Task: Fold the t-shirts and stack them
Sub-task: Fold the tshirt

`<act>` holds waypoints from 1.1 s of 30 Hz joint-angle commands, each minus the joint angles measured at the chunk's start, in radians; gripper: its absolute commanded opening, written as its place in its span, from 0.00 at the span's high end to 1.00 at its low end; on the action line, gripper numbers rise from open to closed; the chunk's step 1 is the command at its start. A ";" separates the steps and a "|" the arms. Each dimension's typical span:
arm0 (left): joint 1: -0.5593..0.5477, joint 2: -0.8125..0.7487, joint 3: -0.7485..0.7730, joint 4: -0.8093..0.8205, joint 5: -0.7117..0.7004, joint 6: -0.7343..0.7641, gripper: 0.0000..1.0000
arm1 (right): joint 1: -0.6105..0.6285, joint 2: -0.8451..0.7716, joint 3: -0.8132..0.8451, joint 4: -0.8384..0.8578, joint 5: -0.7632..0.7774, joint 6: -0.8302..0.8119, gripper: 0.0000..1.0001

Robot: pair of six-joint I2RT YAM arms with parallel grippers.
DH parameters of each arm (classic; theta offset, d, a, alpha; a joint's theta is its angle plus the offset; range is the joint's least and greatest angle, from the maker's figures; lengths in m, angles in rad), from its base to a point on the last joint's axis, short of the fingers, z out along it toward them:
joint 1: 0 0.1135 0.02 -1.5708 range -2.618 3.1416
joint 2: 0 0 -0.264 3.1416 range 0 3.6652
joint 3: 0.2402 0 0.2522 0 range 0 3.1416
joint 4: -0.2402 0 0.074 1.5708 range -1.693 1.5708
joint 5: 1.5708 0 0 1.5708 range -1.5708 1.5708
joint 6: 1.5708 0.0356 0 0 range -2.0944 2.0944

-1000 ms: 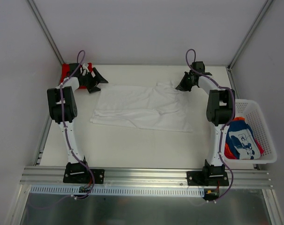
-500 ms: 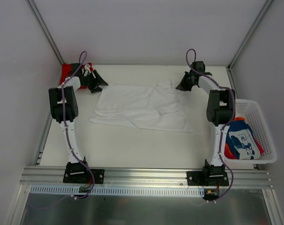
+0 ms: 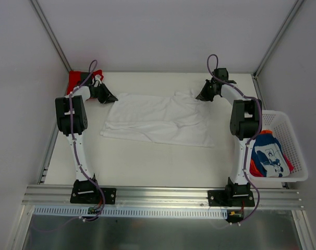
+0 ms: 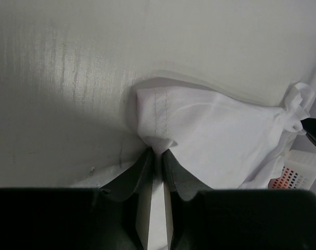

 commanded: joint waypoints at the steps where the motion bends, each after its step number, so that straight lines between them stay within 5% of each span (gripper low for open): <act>1: -0.011 0.013 0.022 -0.035 -0.024 0.005 0.96 | -0.009 -0.084 -0.003 -0.004 0.000 -0.018 1.00; 17: -0.011 -0.102 -0.013 -0.026 -0.045 0.038 1.00 | -0.010 -0.140 -0.013 -0.017 -0.014 -0.019 0.99; 33: -0.037 -0.429 -0.329 0.157 -0.114 0.011 1.00 | 0.005 -0.331 -0.203 0.013 -0.020 -0.022 0.99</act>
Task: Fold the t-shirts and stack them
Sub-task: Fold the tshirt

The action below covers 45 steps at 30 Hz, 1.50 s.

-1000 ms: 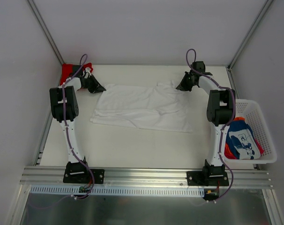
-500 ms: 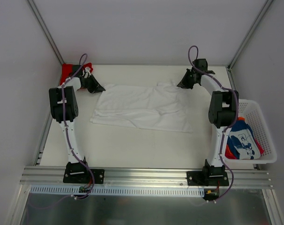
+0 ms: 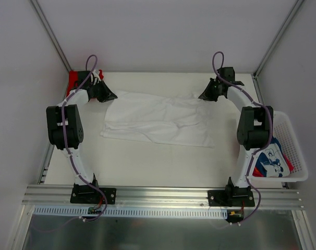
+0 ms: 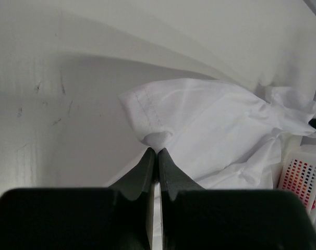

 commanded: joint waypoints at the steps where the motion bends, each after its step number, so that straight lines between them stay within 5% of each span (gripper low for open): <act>1: -0.006 -0.090 -0.043 0.063 -0.029 -0.009 1.00 | 0.008 -0.105 -0.034 0.013 -0.017 -0.021 0.99; 23: -0.032 -0.429 -0.403 0.123 -0.227 -0.017 1.00 | 0.034 -0.427 -0.370 0.044 0.006 -0.024 1.00; 45: -0.030 -0.575 -0.670 0.197 -0.322 -0.034 1.00 | 0.071 -0.611 -0.723 0.141 0.043 -0.009 1.00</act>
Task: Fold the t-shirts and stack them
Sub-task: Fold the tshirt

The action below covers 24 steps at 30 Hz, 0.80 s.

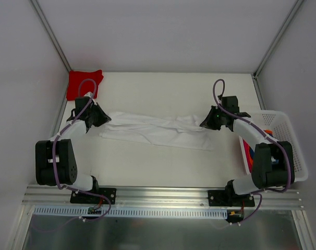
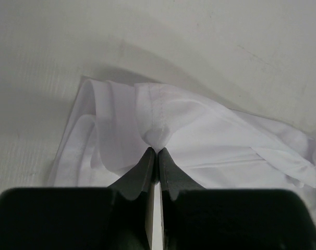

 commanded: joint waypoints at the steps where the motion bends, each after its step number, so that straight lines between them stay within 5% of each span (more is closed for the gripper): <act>1: -0.005 -0.040 -0.034 0.039 -0.051 -0.015 0.96 | 0.008 -0.059 -0.048 0.052 0.017 -0.004 0.99; 3: -0.006 -0.042 -0.049 0.039 -0.068 -0.016 0.83 | 0.008 -0.065 -0.091 0.063 0.023 -0.004 0.99; 7: -0.005 -0.040 -0.067 0.038 -0.094 -0.021 0.38 | 0.008 -0.082 -0.159 0.100 0.026 -0.002 0.99; 11: -0.006 -0.042 -0.081 0.036 -0.129 -0.027 0.22 | 0.008 -0.112 -0.211 0.114 0.037 -0.007 1.00; 24: -0.011 -0.241 -0.182 0.094 -0.223 -0.032 0.23 | 0.027 -0.175 -0.337 0.174 0.051 -0.011 0.99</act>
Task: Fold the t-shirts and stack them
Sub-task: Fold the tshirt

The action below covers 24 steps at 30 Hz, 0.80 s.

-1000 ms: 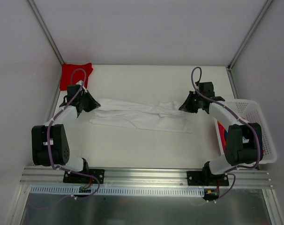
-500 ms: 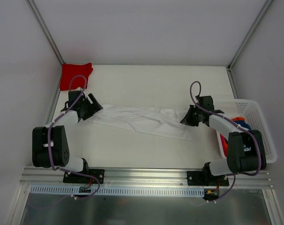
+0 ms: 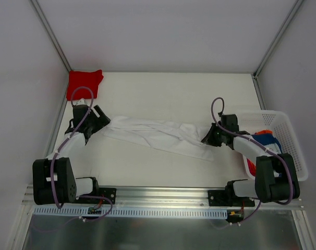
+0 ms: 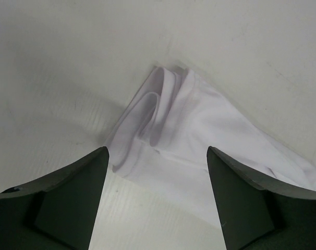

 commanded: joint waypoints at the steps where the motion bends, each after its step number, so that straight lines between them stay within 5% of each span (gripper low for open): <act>1: -0.012 -0.093 -0.028 0.062 -0.043 -0.001 0.24 | 0.021 -0.023 -0.031 0.052 0.021 -0.011 0.99; 10: -0.067 -0.253 -0.111 0.140 -0.069 0.023 0.24 | 0.220 -0.072 -0.070 0.047 0.133 -0.003 0.99; 18: -0.117 -0.285 -0.129 0.149 -0.074 0.023 0.25 | 0.443 -0.269 0.050 -0.238 0.328 -0.072 0.99; 24: -0.151 -0.313 -0.138 0.151 -0.089 0.002 0.25 | 0.539 -0.300 0.134 -0.457 0.294 -0.167 1.00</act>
